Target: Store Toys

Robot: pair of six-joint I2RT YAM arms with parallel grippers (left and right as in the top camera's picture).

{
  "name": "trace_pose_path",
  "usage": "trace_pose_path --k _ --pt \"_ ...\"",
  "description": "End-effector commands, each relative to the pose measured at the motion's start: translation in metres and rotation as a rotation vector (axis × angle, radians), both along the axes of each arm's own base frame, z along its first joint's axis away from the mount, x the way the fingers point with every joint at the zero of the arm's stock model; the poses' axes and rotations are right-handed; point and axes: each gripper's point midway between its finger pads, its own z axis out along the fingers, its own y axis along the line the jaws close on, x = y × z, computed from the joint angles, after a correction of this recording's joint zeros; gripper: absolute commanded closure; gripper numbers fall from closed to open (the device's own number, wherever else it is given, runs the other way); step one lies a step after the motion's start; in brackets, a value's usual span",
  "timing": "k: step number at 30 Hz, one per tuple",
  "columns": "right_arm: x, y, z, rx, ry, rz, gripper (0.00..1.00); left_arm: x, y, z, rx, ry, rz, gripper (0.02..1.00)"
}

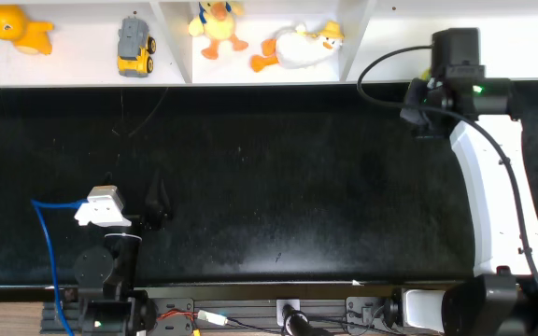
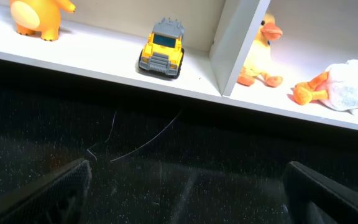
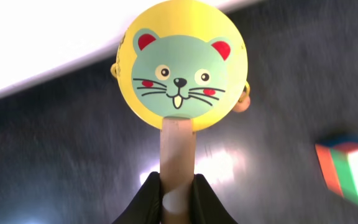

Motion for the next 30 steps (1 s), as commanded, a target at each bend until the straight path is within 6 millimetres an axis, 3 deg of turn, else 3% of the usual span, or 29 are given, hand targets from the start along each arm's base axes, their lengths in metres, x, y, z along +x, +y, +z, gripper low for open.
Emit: trace_pose_path --k 1,12,22,27,28,30 --pt "0.026 0.015 -0.009 0.018 -0.084 0.243 0.956 -0.001 -0.003 0.001 0.007 -0.01 -0.017 0.02" --pt "0.092 0.029 -0.036 0.024 -0.218 0.37 0.954 -0.001 -0.003 0.001 0.007 -0.01 -0.017 0.023" --pt "0.125 0.035 -0.05 0.01 -0.292 0.383 0.954 -0.001 -0.003 0.001 0.007 -0.01 -0.017 0.02" --pt "0.128 0.04 -0.057 0.015 -0.291 0.388 0.956 -0.001 -0.003 0.001 0.006 -0.01 -0.017 0.023" --pt "0.128 0.041 -0.057 0.015 -0.291 0.39 0.945 -0.001 -0.003 0.001 0.006 -0.01 -0.017 0.02" --pt "0.128 0.041 -0.057 0.016 -0.29 0.39 0.77 -0.001 -0.003 0.001 0.006 -0.01 -0.017 0.02"
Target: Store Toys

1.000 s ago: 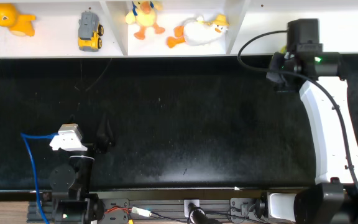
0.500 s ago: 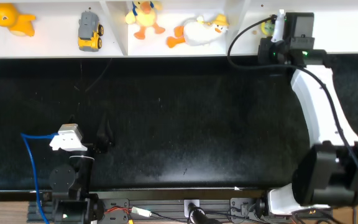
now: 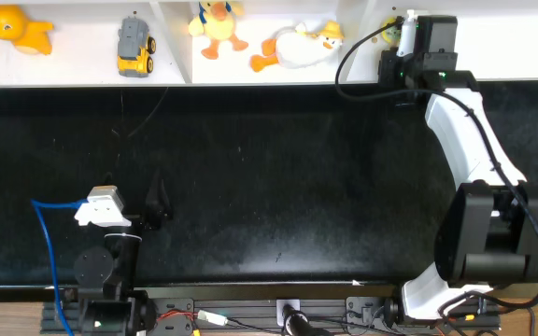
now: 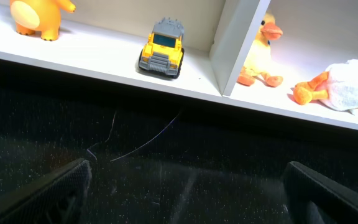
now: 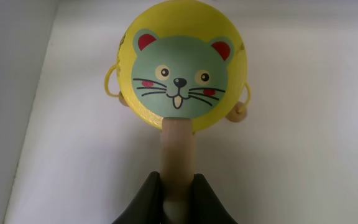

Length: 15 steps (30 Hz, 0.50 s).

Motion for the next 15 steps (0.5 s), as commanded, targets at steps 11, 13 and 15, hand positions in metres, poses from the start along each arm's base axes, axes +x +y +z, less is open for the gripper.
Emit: trace_pose_path --k 11,13,15 --pt "-0.022 -0.014 0.035 0.03 -0.007 -0.178 0.424 -0.001 -0.003 0.001 0.006 -0.01 -0.017 0.02" --pt "-0.038 -0.023 0.051 0.028 -0.003 -0.248 0.424 -0.001 -0.003 0.001 0.007 -0.01 -0.017 0.02" --pt "-0.062 -0.035 0.068 0.02 0.008 -0.35 0.419 -0.001 -0.003 0.001 0.006 -0.01 -0.017 0.02"
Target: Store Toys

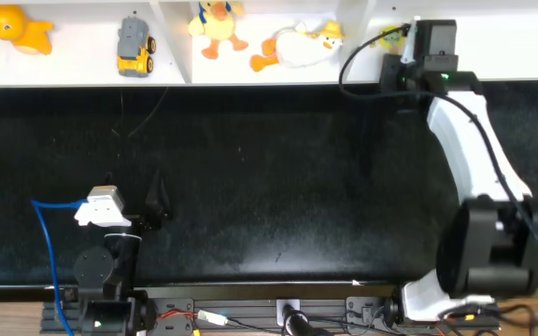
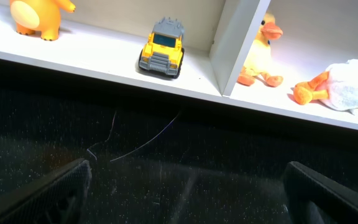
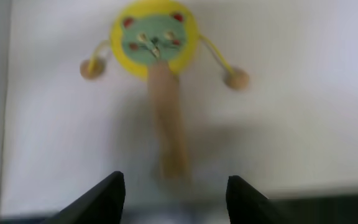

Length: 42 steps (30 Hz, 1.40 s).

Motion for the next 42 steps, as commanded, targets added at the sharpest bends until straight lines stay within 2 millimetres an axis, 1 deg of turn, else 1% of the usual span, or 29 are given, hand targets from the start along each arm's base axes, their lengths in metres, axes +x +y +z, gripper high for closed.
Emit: trace_pose_path --k 1,2,3,4,5,8,11,13,16,17,22,24,27,30,33,37,42 --pt "-0.038 -0.026 0.069 -0.018 -0.09 -0.238 0.386 -0.001 -0.003 0.001 0.006 -0.01 -0.017 0.02" --pt "-0.053 -0.033 0.077 -0.017 -0.082 -0.298 0.347 -0.001 -0.003 0.001 0.007 -0.01 -0.017 0.02" --pt "-0.068 -0.039 0.084 -0.009 -0.077 -0.356 0.237 -0.001 -0.003 0.001 0.007 -0.01 -0.017 0.02" --pt "-0.081 -0.043 0.09 0.002 -0.072 -0.402 0.088 -0.001 -0.003 0.001 0.007 -0.01 -0.017 0.023" --pt "-0.093 -0.048 0.095 0.016 -0.068 -0.449 0.003 -0.001 -0.003 0.001 0.006 -0.01 -0.017 0.02" --pt "-0.132 -0.068 0.109 0.059 -0.058 -0.595 0.003 -0.001 -0.003 0.001 0.007 -0.01 -0.017 0.02" --pt "-0.165 -0.091 0.114 0.096 -0.041 -0.742 0.003 -0.001 -0.003 0.001 0.007 -0.01 -0.017 0.023" --pt "-0.183 -0.107 0.112 0.104 -0.02 -0.83 0.003 -0.001 -0.003 0.001 0.006 -0.01 -0.017 0.02" --pt "-0.206 -0.132 0.103 0.125 0.025 -0.983 0.003 -0.001 -0.003 0.001 0.006 -0.01 -0.017 0.02" --pt "-0.211 -0.139 0.099 0.138 0.036 -1.029 0.003 -0.001 -0.003 0.001 0.007 -0.01 -0.017 0.02" --pt "-0.227 -0.173 0.074 0.214 0.094 -1.204 0.003 -0.001 -0.003 0.001 0.007 -0.01 -0.017 0.023" --pt "-0.234 -0.188 0.06 0.216 0.132 -1.262 0.003 -0.001 -0.003 0.001 0.006 -0.01 -0.017 0.02" --pt "-0.238 -0.201 0.036 0.22 0.193 -1.312 0.005 -0.001 -0.003 0.001 0.007 -0.01 -0.017 0.02" --pt "-0.235 -0.209 0.01 0.222 0.263 -1.329 0.003 -0.001 -0.003 0.001 0.007 -0.01 -0.017 0.023" --pt "-0.229 -0.213 -0.011 0.227 0.316 -1.344 0.003 -0.001 -0.003 0.001 0.007 -0.01 -0.017 0.02" --pt "-0.222 -0.218 -0.034 0.23 0.359 -1.355 0.003 -0.001 -0.003 0.001 0.007 -0.01 -0.017 0.02" --pt "-0.217 -0.222 -0.053 0.225 0.395 -1.356 0.003 -0.001 -0.003 0.001 0.007 -0.01 -0.017 0.02"
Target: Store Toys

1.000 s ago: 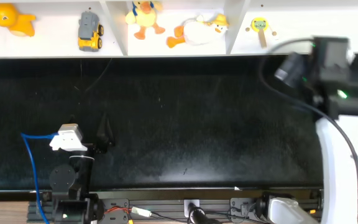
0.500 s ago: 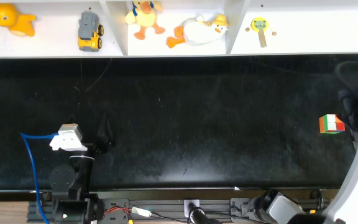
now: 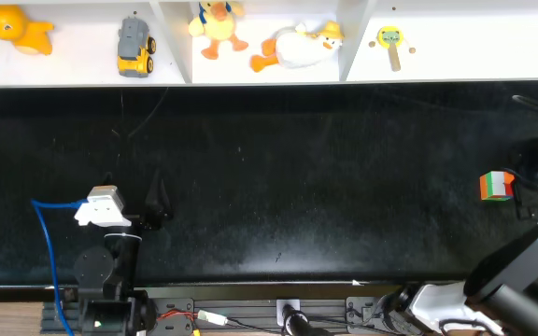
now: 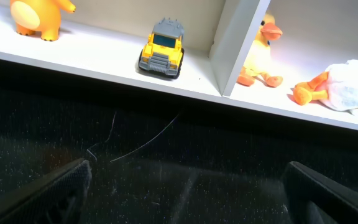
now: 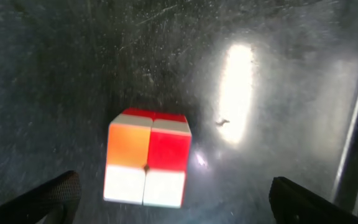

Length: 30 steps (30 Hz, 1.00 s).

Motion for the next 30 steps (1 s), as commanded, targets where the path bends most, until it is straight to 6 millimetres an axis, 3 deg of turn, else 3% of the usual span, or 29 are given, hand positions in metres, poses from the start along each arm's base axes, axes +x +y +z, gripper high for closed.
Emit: trace_pose_path --k 1,10,21,30 --pt "0.002 -0.003 -0.015 0.011 0.021 -0.012 0.005 -0.001 -0.003 0.001 0.007 -0.01 -0.017 0.02" --pt "0.008 -0.007 -0.04 -0.001 0.006 -0.008 0.003 -0.001 -0.003 0.001 0.007 -0.01 -0.017 0.02" --pt "0.014 0.003 -0.062 -0.017 -0.016 0.025 0.005 -0.001 -0.003 0.001 0.006 -0.01 -0.017 0.02" --pt "0.012 0.004 -0.071 -0.022 -0.023 0.025 0.176 -0.001 -0.003 0.001 0.007 -0.01 -0.017 0.02"
